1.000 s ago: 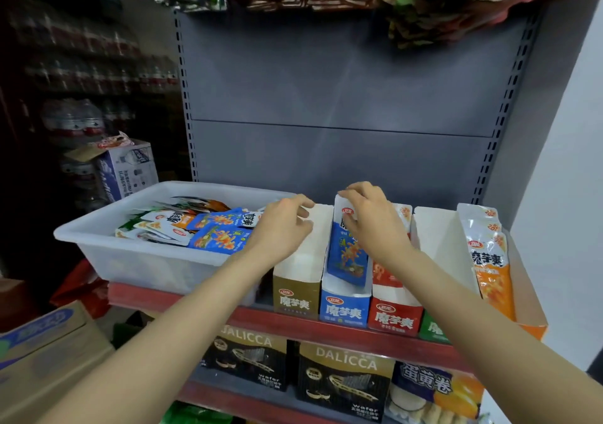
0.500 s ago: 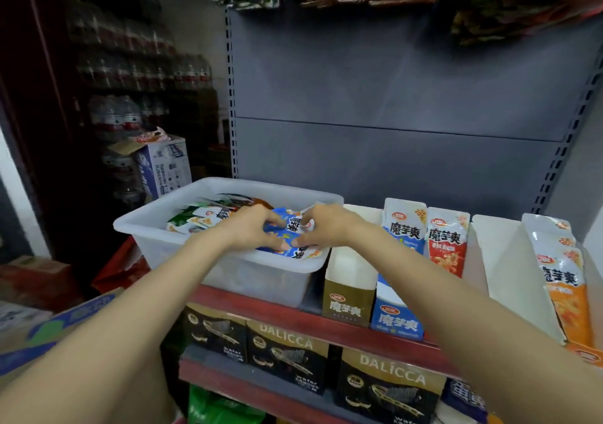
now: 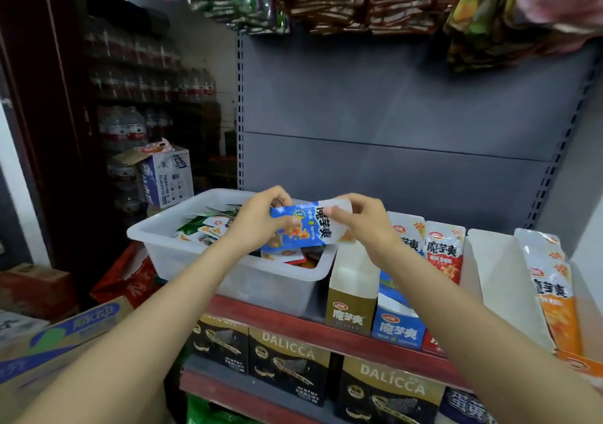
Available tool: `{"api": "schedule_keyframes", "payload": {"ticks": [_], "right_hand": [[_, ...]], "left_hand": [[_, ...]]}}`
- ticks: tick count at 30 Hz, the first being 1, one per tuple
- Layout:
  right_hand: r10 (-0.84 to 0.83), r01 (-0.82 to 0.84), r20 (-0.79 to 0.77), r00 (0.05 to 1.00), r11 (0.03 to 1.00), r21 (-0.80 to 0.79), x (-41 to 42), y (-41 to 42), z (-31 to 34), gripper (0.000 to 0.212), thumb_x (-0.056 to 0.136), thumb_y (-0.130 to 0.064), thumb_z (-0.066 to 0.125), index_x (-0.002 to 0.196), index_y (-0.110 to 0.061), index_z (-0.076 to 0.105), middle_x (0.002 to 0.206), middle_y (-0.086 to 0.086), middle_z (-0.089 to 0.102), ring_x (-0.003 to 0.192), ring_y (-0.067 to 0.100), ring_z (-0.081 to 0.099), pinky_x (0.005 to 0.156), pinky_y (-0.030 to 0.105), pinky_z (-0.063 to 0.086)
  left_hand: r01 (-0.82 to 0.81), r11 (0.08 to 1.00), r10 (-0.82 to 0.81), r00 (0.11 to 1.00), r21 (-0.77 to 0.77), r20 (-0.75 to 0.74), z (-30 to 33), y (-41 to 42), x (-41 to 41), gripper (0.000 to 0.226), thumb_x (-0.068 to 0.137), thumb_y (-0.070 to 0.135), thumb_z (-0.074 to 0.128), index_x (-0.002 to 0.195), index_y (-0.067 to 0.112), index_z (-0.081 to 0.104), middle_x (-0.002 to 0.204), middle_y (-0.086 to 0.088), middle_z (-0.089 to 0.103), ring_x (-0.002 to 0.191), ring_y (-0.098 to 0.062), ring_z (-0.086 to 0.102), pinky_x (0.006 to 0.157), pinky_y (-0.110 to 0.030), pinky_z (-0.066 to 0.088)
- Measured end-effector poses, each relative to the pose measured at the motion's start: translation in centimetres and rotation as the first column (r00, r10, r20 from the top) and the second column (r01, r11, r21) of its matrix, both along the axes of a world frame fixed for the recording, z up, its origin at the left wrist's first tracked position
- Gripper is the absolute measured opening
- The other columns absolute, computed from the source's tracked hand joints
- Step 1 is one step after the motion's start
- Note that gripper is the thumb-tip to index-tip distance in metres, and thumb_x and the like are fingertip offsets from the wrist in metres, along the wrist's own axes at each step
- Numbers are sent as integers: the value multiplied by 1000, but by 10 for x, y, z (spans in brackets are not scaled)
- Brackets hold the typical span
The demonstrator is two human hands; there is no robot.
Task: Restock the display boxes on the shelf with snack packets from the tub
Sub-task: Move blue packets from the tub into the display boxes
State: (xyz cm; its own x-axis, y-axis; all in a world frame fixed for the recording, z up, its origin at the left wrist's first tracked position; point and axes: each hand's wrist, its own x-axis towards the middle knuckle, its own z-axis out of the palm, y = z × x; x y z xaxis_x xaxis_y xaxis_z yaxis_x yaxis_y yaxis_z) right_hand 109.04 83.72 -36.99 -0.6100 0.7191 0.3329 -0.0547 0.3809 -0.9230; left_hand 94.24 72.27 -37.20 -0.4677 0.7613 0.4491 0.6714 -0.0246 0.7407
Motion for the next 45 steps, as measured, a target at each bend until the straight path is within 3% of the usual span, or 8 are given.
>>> {"api": "schedule_keyframes", "payload": {"ticks": [9,13,16,24,29,33,41,45], "right_hand": [[-205,182,-175,963,973,-138,73,18,-2,9,91,-10,60,84,-12,64,74,0,69,55,9,66,52,21,54],[-397,409,-191,898,912,28,110,43,0,20,91,-8,58,73,-17,62,73,5,67,53,12,65,52,25,52],[-496,506,-100,862,833,224,129,58,0,21,91,-16,59,71,-22,61,76,4,70,66,19,69,66,40,57],[-541,313,189,820,699,643,121,65,-16,10,87,-16,60,94,-14,67,95,1,72,78,21,67,67,33,49],[-472,167,311,825,729,664,111,72,-31,47,88,-12,60,129,-26,43,107,1,67,87,15,61,68,30,49],[-523,132,330,786,664,736,106,77,-38,42,89,-11,57,128,-25,45,123,-1,58,112,16,55,80,37,52],[-674,93,330,661,510,855,97,69,-32,50,90,-20,60,136,-16,41,135,4,37,123,17,36,86,29,44],[-625,89,257,737,466,880,85,53,-27,45,91,-18,56,135,-16,46,138,6,38,126,23,34,100,33,40]], "left_hand": [[39,996,-48,991,75,126,-1,47,68,20,83,11,70,99,11,59,88,4,61,72,1,59,60,-5,42],[8,999,-5,996,-34,94,-7,72,96,39,82,5,67,119,4,55,119,-13,57,105,-28,59,92,-38,49],[15,994,-11,999,-113,42,-12,85,112,40,85,11,66,123,6,55,122,-10,58,108,-25,59,93,-36,48],[106,962,-22,950,-253,312,-28,95,119,39,87,2,62,125,6,54,115,-16,63,95,-22,61,69,-32,56],[132,957,-30,931,-260,363,-27,95,119,31,89,2,59,119,8,58,116,-13,63,97,-20,63,66,-31,58],[154,954,-40,917,-259,398,-26,97,117,28,88,1,59,115,10,58,116,-13,62,93,-18,62,61,-27,57],[160,954,-60,930,-253,362,-29,94,114,29,90,6,59,119,8,59,111,-12,65,93,-17,63,65,-27,57],[87,979,-62,988,-183,141,-19,79,101,23,91,14,59,113,13,63,103,-4,63,91,-16,60,62,-23,52]]}}
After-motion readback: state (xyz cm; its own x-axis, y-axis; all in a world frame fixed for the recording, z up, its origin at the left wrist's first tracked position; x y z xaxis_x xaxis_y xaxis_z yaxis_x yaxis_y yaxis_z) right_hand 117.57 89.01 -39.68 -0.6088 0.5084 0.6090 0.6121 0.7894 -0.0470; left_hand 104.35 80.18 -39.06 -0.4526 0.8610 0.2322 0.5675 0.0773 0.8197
